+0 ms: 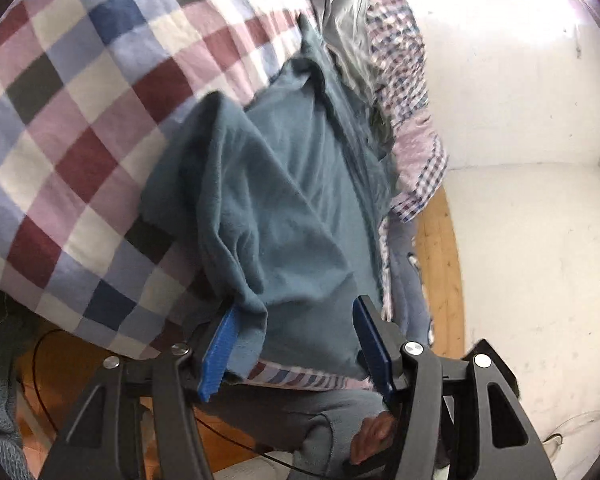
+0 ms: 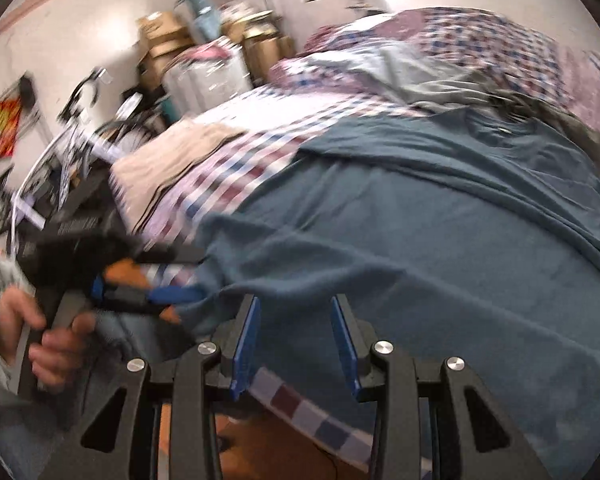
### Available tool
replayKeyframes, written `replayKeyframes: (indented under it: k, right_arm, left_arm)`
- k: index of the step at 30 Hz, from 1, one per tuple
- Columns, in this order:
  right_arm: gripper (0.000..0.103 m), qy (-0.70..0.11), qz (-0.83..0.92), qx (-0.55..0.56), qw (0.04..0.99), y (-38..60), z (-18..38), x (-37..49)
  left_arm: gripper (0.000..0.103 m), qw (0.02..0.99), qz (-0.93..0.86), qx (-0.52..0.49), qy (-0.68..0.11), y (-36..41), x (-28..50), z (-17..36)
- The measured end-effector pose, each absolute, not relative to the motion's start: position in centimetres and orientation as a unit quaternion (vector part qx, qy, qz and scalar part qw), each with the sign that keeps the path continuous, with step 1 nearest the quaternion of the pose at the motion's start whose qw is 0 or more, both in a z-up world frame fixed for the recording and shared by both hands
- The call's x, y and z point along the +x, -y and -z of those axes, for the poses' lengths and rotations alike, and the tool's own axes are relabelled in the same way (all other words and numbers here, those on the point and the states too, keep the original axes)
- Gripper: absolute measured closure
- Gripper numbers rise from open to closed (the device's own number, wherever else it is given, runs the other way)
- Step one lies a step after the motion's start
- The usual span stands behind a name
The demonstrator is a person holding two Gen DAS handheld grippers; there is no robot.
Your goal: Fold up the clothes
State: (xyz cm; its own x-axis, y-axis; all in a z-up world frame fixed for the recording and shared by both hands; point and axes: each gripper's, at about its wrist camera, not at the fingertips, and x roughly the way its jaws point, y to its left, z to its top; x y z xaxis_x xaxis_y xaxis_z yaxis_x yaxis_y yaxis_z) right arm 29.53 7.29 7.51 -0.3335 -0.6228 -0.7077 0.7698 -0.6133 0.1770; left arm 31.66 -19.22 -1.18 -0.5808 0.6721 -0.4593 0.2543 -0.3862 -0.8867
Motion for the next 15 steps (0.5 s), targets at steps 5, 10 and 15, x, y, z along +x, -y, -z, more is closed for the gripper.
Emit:
replayKeyframes:
  k: [5, 10, 15]
  right_arm:
    - [0.064, -0.151, 0.790, 0.380, 0.457, -5.1, -6.2, 31.6]
    - [0.064, -0.171, 0.786, 0.362, 0.471, -3.9, -6.2, 32.5]
    - [0.064, -0.186, 0.781, 0.346, 0.486, -2.8, -6.3, 33.7]
  left_arm:
    - [0.056, 0.132, -0.721, -0.457, 0.504, 18.7, 30.9, 1.2]
    - [0.091, 0.122, -0.717, -0.456, 0.513, 19.4, 31.2, 1.6]
    - [0.094, 0.146, -0.710, -0.407, 0.556, 20.8, 31.5, 1.3]
